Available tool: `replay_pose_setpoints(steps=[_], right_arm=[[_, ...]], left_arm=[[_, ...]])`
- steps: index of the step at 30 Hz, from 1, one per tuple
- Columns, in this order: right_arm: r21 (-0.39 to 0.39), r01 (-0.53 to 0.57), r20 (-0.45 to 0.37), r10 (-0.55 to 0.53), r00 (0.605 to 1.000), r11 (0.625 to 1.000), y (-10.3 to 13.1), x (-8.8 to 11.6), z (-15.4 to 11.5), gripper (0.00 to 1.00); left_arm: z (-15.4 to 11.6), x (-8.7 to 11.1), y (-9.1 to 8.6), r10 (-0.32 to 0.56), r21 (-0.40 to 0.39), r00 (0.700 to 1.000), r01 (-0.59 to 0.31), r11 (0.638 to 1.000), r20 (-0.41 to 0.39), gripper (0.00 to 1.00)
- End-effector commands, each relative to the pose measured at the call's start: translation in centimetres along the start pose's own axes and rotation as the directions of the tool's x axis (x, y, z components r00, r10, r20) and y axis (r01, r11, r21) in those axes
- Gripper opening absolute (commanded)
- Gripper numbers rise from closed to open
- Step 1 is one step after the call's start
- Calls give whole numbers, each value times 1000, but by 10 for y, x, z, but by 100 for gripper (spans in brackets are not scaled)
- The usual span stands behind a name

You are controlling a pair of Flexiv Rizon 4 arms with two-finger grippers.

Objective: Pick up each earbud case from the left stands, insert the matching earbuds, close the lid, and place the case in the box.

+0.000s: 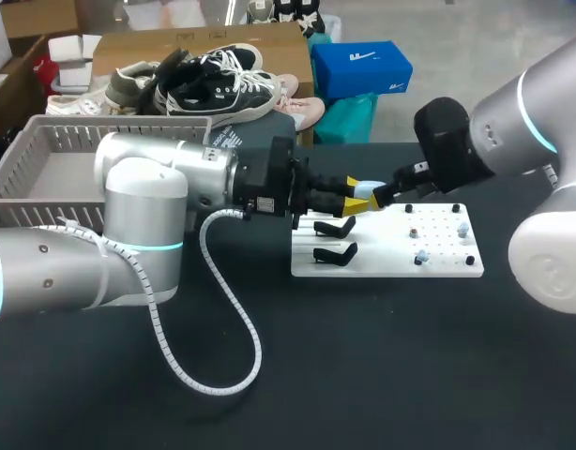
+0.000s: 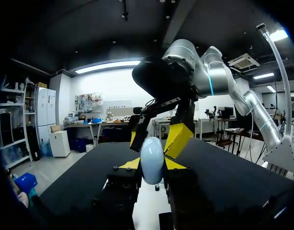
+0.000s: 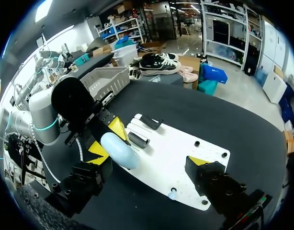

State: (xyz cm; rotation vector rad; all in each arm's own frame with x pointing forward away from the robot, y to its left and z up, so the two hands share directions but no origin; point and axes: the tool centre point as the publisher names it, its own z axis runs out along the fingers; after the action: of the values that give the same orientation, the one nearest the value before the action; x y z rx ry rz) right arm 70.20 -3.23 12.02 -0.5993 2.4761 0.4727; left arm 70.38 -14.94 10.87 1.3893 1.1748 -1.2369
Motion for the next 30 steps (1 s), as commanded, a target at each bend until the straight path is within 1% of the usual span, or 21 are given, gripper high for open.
replay_pose_setpoints(steps=[1,11,16,20,25,27,30], right_arm=[[7,-4,2,4,1000,1000,1,-2,3,100],[1,-4,7,4,1000,1000,4,-6,-1,100],[5,1,9,-1,1000,1000,4,-13,-4,100],[29,19,15,-19,1000,999,3,-24,-8,100],[69,46,41,-49,998,997,3,-37,-19,100],[90,50,48,-55,997,995,2,-37,-26,100],[148,57,44,-65,997,987,-3,-31,-36,100]], left_arm=[[0,0,2,0,4,1000,0,1000,-1,0],[0,0,2,0,4,1000,0,1000,-1,0],[0,0,2,0,4,1000,0,1000,-1,0],[0,0,2,0,4,1000,0,1000,-1,0],[0,0,2,0,4,1000,0,1000,-1,0],[0,0,2,0,4,1000,0,1000,-1,0],[0,0,2,0,4,1000,0,1000,-1,0]])
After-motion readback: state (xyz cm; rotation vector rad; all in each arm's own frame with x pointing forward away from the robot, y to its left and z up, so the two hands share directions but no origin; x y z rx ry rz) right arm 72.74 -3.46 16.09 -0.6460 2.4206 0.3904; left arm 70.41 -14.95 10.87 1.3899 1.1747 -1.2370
